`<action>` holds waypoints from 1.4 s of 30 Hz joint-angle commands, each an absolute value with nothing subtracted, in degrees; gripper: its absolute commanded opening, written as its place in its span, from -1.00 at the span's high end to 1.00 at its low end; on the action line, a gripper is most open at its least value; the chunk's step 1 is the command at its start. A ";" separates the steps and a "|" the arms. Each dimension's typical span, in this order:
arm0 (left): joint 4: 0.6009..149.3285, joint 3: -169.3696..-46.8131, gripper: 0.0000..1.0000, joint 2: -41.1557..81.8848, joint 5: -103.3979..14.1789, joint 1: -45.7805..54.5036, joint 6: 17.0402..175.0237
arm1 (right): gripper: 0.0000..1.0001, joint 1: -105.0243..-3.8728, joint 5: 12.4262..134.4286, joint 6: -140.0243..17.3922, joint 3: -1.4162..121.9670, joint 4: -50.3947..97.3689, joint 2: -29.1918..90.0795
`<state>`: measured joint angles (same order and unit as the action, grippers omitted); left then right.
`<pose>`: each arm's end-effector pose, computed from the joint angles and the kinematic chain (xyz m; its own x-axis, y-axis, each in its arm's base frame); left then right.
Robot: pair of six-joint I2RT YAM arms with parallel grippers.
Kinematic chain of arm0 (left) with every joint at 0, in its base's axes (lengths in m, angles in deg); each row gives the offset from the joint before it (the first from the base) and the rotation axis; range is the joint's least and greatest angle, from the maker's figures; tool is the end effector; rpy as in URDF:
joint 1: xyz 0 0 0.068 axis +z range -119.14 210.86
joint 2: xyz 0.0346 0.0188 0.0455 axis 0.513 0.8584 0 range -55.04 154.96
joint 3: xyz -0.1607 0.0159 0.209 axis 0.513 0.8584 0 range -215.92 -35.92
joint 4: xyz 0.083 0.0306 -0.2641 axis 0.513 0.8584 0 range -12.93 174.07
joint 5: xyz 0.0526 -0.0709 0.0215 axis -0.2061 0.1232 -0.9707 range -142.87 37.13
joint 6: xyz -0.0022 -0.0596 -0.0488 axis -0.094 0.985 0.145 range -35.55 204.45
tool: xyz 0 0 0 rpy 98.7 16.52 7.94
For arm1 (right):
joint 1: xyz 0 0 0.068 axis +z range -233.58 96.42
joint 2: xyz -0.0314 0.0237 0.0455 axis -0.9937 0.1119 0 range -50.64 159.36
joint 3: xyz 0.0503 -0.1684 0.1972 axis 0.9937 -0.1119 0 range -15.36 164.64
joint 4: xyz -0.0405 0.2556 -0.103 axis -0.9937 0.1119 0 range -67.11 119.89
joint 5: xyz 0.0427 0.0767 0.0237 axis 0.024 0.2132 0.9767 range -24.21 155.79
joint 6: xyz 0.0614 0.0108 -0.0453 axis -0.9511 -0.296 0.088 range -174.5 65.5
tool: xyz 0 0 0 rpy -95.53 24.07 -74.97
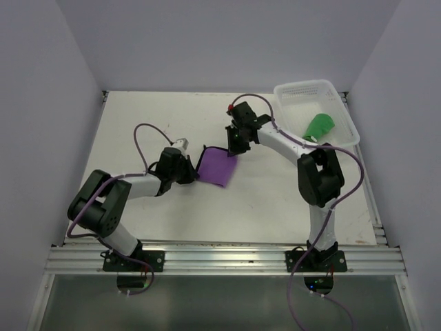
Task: Roll the towels
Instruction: Fold the towel
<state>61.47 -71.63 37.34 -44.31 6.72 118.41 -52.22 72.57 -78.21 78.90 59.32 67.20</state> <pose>0.2971 -0.1438 0.0901 -0.7804 -0.2555 -0.5707 0.0856 0.8605 -0.5022 0.4007 0.2533 0.1682 -0.9052 -0.0840 -0.4166 -0.2219 0.9295 0.2947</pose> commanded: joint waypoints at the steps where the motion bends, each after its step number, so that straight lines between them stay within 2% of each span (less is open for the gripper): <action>1: 63.62 -69.41 1.00 36.72 -44.87 6.60 118.82 | 0.79 -49.74 72.99 -76.91 77.11 60.07 60.90; 10: 63.71 -69.06 1.00 35.66 -44.52 6.60 118.90 | 0.91 -44.12 73.87 -78.76 67.53 55.85 60.36; 20: 62.48 -65.54 1.00 29.78 -44.44 6.52 119.26 | 0.95 -43.59 73.69 -79.02 60.23 51.64 63.62; 27: 61.52 -62.38 1.00 26.70 -45.31 3.89 120.92 | 0.94 -43.58 74.57 -78.41 62.59 54.96 60.47; 34: 60.11 -55.27 1.00 22.22 -49.09 -0.51 125.49 | 0.83 -43.59 72.64 -76.91 67.60 60.24 53.87; 42: 61.77 -51.48 1.00 17.12 -51.99 -3.67 129.27 | 0.77 -43.59 73.70 -77.17 77.01 62.18 59.04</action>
<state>59.83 -53.37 18.69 -49.34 -2.22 127.30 -43.72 72.94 -77.62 73.61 60.56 57.65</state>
